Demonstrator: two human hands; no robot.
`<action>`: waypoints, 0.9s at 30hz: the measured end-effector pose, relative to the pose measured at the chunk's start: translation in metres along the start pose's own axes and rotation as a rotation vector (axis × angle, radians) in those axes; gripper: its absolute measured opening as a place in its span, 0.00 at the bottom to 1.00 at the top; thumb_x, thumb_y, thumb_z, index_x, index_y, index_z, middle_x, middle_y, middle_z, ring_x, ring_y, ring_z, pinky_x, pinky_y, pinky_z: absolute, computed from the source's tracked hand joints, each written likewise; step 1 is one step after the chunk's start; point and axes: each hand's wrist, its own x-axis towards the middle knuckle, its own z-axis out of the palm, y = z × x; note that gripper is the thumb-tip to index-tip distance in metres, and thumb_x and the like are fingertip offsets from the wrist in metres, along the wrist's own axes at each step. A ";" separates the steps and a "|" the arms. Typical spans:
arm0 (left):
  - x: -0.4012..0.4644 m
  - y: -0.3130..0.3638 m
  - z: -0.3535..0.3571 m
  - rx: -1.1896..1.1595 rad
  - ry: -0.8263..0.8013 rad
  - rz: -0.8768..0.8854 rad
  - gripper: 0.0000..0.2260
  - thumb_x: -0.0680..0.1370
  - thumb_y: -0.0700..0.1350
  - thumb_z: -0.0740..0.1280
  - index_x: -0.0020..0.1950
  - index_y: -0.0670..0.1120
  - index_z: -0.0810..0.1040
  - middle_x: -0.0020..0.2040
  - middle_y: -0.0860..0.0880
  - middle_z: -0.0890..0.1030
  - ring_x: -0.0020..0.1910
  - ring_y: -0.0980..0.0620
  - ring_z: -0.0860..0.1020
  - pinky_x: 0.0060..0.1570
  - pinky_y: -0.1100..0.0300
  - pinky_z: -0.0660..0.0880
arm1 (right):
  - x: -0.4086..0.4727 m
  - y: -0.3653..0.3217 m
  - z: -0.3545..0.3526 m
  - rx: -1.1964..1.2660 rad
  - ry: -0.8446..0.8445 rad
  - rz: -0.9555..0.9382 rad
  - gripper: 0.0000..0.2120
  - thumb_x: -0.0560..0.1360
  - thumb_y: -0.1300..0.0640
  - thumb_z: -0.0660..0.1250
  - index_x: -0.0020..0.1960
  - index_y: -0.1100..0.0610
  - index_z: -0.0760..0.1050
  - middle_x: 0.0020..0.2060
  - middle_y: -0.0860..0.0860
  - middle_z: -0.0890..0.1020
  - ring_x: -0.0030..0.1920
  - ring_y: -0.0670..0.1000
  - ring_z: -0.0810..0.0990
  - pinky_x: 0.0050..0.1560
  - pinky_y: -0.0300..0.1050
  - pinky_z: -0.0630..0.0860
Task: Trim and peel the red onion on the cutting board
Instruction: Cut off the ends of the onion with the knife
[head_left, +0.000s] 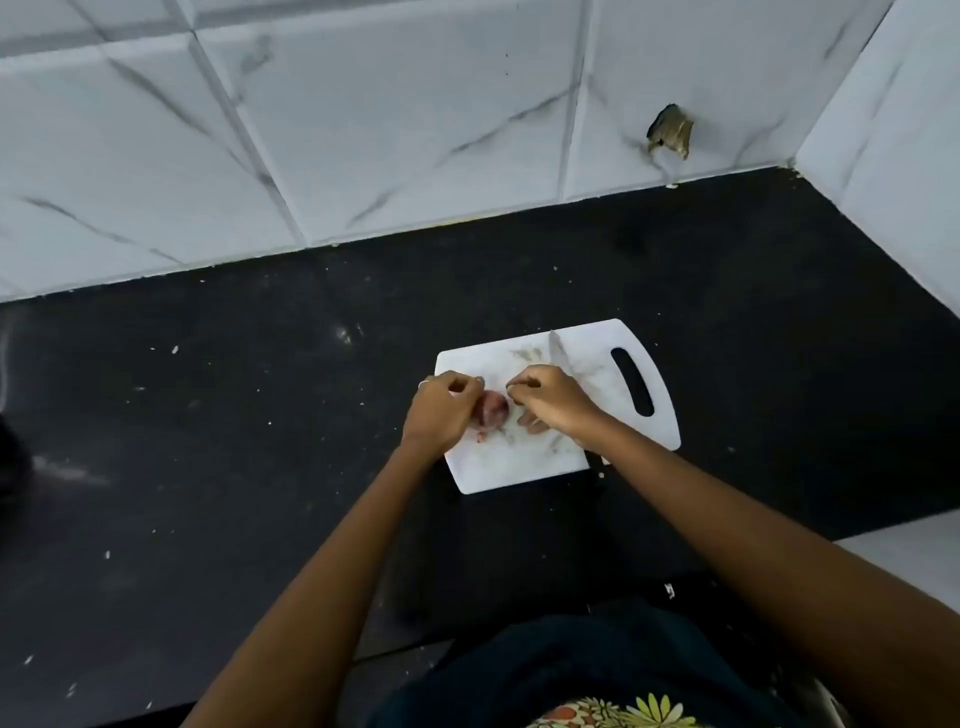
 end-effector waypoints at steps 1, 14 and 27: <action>-0.001 -0.001 -0.002 -0.034 -0.007 -0.025 0.11 0.77 0.54 0.64 0.47 0.48 0.80 0.49 0.50 0.80 0.50 0.51 0.77 0.51 0.52 0.76 | -0.001 0.000 0.001 0.045 -0.026 0.052 0.11 0.78 0.56 0.60 0.55 0.61 0.75 0.45 0.55 0.80 0.40 0.54 0.82 0.43 0.48 0.81; -0.008 0.014 0.002 -0.336 -0.102 -0.091 0.08 0.77 0.42 0.66 0.40 0.50 0.80 0.41 0.48 0.82 0.43 0.48 0.81 0.50 0.51 0.79 | -0.003 -0.002 0.004 0.398 0.073 0.158 0.11 0.77 0.57 0.67 0.55 0.62 0.76 0.43 0.58 0.83 0.41 0.54 0.84 0.45 0.46 0.83; 0.015 0.008 0.030 -0.047 -0.188 0.218 0.25 0.69 0.41 0.75 0.64 0.46 0.72 0.59 0.48 0.77 0.54 0.52 0.76 0.48 0.70 0.72 | 0.010 0.023 0.008 -0.037 0.376 -0.075 0.15 0.67 0.55 0.76 0.49 0.57 0.74 0.46 0.53 0.80 0.45 0.50 0.80 0.48 0.52 0.80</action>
